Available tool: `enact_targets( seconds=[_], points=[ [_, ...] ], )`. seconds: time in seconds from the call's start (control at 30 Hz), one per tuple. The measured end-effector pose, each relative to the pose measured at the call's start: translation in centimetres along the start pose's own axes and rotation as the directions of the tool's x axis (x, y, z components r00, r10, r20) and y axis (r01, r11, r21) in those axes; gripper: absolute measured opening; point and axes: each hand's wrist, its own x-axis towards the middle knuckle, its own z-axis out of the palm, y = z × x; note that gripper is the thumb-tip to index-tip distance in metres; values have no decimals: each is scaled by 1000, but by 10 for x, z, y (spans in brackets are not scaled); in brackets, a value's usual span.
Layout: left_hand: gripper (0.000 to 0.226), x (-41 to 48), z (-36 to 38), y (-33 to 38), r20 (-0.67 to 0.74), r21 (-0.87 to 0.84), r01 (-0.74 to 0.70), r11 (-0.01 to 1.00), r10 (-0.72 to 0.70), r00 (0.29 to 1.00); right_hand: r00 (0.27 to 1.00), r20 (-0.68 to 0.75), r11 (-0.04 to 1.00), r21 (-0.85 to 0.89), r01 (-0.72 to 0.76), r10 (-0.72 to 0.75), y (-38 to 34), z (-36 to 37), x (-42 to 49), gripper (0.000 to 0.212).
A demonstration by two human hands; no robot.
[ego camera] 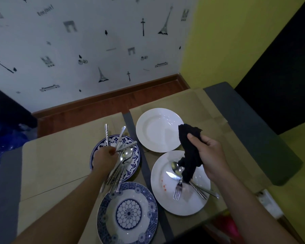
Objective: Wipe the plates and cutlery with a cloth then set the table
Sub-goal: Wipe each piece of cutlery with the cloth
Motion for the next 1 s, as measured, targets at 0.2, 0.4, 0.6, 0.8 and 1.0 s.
enact_targets(
  seconds=[0.2,0.4,0.6,0.8,1.0],
  points=[
    [22,-21,19,24,33,-48,-98,994,100,994,1000,-5,1000,-22,-13,13,6,-22,-1,9],
    [26,-53,56,69,205,-63,-186,981,195,959,999,-17,1000,1,-30,30,2,-44,-4,12],
    [28,-83,102,101,389,-85,-162,983,183,903,993,-75,996,-24,-88,86,11,-65,-1,12],
    [23,-106,135,124,423,-4,-181,983,166,891,975,-62,968,-119,-221,214,26,-84,4,20],
    [32,-104,153,136,461,124,-187,974,110,880,943,20,929,-183,-322,331,33,-99,4,8]
  ],
)
